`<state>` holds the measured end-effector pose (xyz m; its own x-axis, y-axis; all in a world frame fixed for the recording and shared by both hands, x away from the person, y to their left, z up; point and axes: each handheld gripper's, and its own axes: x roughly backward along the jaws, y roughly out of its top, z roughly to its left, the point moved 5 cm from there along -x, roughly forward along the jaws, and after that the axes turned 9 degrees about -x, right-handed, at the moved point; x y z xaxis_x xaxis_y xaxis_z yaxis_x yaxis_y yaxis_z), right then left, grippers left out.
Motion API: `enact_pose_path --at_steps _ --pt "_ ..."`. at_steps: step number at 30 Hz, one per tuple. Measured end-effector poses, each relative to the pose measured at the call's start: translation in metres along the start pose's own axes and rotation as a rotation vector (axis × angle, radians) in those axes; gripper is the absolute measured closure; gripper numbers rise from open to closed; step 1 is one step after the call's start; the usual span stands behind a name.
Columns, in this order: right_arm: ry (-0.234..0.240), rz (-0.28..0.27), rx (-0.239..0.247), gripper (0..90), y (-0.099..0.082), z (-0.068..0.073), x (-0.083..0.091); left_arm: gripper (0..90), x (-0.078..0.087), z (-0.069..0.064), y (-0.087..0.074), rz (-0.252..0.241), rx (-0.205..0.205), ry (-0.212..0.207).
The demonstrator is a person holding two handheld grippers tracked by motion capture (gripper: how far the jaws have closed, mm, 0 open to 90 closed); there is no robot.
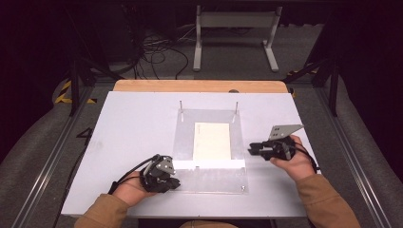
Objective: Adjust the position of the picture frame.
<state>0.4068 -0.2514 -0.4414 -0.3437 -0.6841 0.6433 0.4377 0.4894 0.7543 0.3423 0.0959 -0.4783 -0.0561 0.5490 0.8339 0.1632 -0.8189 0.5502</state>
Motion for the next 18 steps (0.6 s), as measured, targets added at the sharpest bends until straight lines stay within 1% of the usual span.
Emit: enact_pose_path --at_steps 1,2,3,4,5,6,7,8,10,11,12,13,15,16,18 --pt "0.021 0.032 0.03 72.7 -0.002 0.009 -0.002 77.6 0.002 0.0 -0.001 -0.019 0.01 -0.019" --pt "0.056 0.066 0.041 72.7 -0.004 0.018 -0.005 71.9 0.004 0.0 -0.002 -0.041 0.021 -0.031" --pt "0.078 0.096 0.064 73.4 -0.007 0.026 -0.007 68.0 0.006 0.0 -0.002 -0.06 0.027 -0.036" --pt "0.088 0.117 0.092 73.7 -0.008 0.031 -0.008 65.8 0.006 0.0 -0.002 -0.06 0.027 -0.036" --pt "0.103 0.153 0.122 73.7 -0.01 0.04 -0.009 61.3 0.011 -0.003 -0.004 -0.064 0.049 -0.027" --pt "0.115 0.176 0.135 73.6 -0.011 0.044 -0.009 58.3 0.012 -0.006 -0.005 -0.066 0.049 -0.011" --pt "0.115 0.176 0.135 73.6 -0.011 0.044 -0.009 57.8 0.012 -0.006 -0.005 -0.066 0.049 -0.011" --pt "0.138 0.195 0.142 73.3 -0.013 0.052 -0.01 57.8 0.012 -0.008 -0.006 -0.066 0.042 0.0" --pt "0.164 0.216 0.149 71.4 -0.018 0.062 -0.011 57.6 0.01 -0.013 -0.01 -0.053 0.036 0.016" --pt "0.17 0.229 0.151 70.0 -0.022 0.065 -0.012 57.8 0.007 -0.013 -0.013 -0.042 0.032 0.027" --pt "0.169 0.239 0.158 69.1 -0.026 0.067 -0.014 58.1 0.007 -0.012 -0.014 -0.042 0.033 0.031" --pt "0.169 0.246 0.153 68.9 -0.028 0.068 -0.015 58.2 0.006 -0.011 -0.015 -0.055 0.036 0.031" --pt "0.167 0.266 0.157 69.0 -0.034 0.068 -0.018 59.9 0.007 -0.01 -0.016 -0.078 0.042 0.024" --pt "0.158 0.272 0.161 69.2 -0.037 0.068 -0.02 60.4 0.007 -0.01 -0.015 -0.086 0.037 0.027" --pt "0.172 0.278 0.163 69.8 -0.039 0.072 -0.02 61.5 0.007 -0.01 -0.015 -0.098 0.028 0.022"
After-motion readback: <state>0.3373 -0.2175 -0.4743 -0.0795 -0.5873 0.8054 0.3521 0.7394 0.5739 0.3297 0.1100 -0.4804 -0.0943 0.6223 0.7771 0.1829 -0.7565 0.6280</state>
